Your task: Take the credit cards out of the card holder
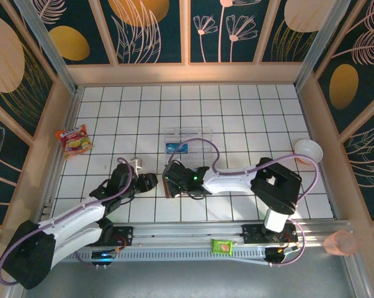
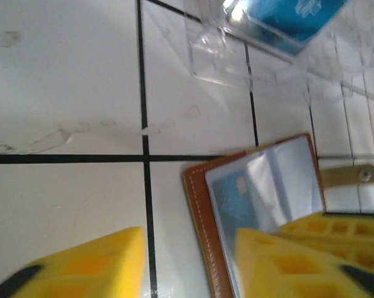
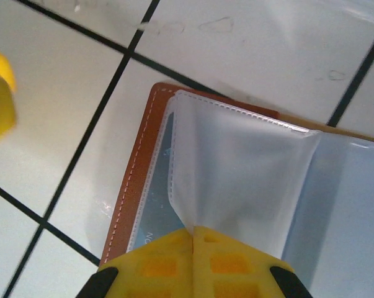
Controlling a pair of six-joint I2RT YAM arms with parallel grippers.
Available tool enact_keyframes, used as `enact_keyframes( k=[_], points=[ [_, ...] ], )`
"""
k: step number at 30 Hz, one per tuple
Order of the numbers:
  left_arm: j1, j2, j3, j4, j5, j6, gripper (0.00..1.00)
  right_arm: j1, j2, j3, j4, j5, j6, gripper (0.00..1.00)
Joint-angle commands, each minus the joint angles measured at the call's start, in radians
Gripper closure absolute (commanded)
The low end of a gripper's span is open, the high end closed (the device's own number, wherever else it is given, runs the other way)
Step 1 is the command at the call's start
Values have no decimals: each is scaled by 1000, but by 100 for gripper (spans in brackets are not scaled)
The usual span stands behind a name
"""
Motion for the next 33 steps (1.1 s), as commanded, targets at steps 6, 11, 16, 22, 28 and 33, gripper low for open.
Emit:
enact_keyframes(
  k=[6,11,16,22,28,33],
  points=[
    [-98,168,73,169,56,-14,76,-34,-90,-66,69,-67,155,100],
    [-143,278,107,214,56,-14,88,-35,-99,-75,60,-61,181,100],
    [-143,329,112,213,53,-5,92,-39,-105,-84,54,-61,191,100],
    [-143,371,121,166,32,11,100,-43,-107,-84,31,-43,206,100],
    [-143,411,117,163,30,22,100,-45,-146,-115,-29,40,266,100],
    [-143,410,118,170,38,29,100,-58,-222,-183,-117,142,373,88]
  ],
)
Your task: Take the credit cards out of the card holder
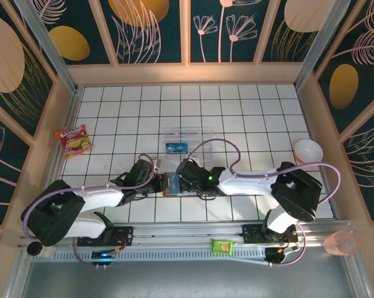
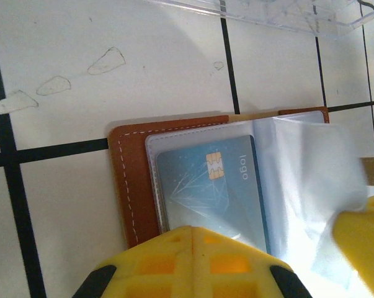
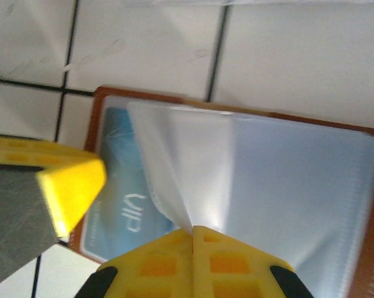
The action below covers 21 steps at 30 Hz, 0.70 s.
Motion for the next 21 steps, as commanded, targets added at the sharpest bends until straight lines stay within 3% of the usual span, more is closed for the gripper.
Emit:
enact_keyframes(
  k=[1,4,8,14,17,21],
  points=[
    [-4,19,8,-13,6,26,100,-19,-68,-60,-114,115,112,80],
    [-4,28,12,-8,22,31,100,-38,-141,-115,-148,141,152,64],
    [-5,24,15,2,39,31,100,-34,-238,-105,-145,127,25,62],
    [-4,10,11,5,46,25,100,-22,-161,6,-35,-91,-177,65],
    [-4,8,5,6,40,25,100,-39,-58,33,2,-180,-186,72],
    [-4,24,3,14,38,29,100,-56,-16,-11,20,-200,-148,78]
  ],
)
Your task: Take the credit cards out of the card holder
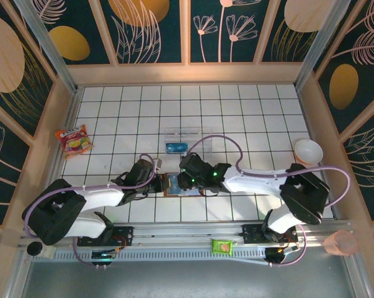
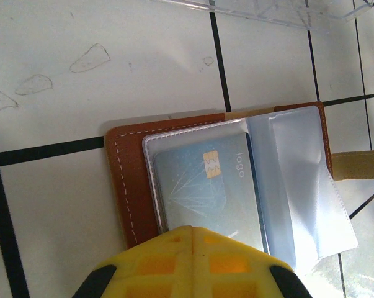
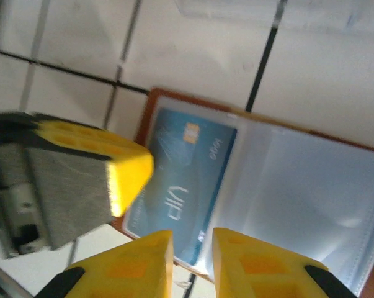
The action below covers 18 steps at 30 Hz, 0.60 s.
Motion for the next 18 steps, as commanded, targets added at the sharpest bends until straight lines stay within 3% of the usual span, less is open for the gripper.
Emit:
enact_keyframes(
  k=[1,8,14,18],
  points=[
    [-4,17,1,4,12,19,100,-17,10,-50,10,-44,12,79],
    [-4,29,4,7,2,21,100,-37,-62,-209,-22,37,134,84],
    [-4,-16,8,-10,15,21,100,-16,-106,-146,-41,44,52,83],
    [-4,-83,7,-41,-3,26,86,-21,-126,-78,-31,-18,-15,78]
  ],
)
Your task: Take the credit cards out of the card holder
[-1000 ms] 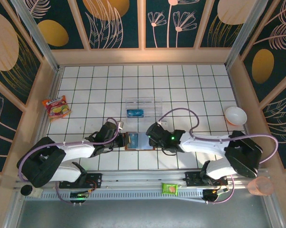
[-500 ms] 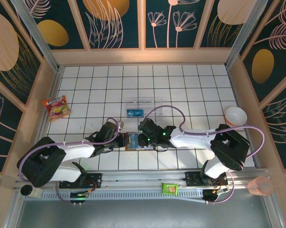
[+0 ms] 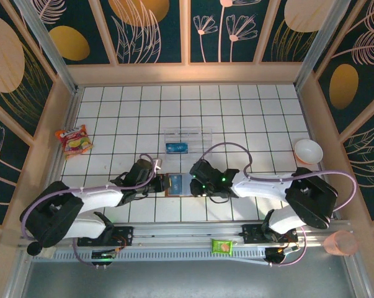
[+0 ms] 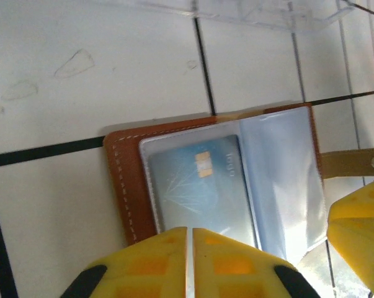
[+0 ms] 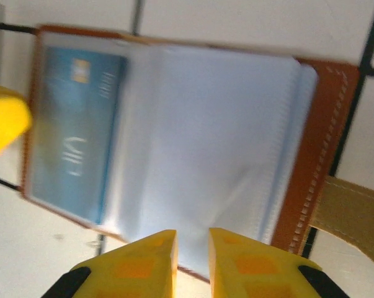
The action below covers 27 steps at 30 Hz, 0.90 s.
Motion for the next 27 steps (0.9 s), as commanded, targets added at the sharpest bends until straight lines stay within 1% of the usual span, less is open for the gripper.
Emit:
enact_keyframes(
  k=[1,3,5,7,10,16,27],
  points=[
    [-2,-47,9,-38,-12,24,85,-11,-23,70,15,-70,-61,78],
    [-1,-37,11,-44,-21,29,86,-41,3,69,80,-169,-58,78],
    [-2,-13,11,-35,-30,33,90,-75,44,69,145,-258,-40,78],
    [-2,13,11,-23,-39,34,93,-91,87,81,176,-300,-33,78],
    [-2,47,11,-9,-43,32,96,-92,132,107,192,-319,-37,78],
    [-2,51,-6,6,-34,24,97,-92,192,126,200,-310,-41,75],
    [-1,41,-15,9,-30,21,100,-94,246,126,218,-299,-34,75]
  ],
)
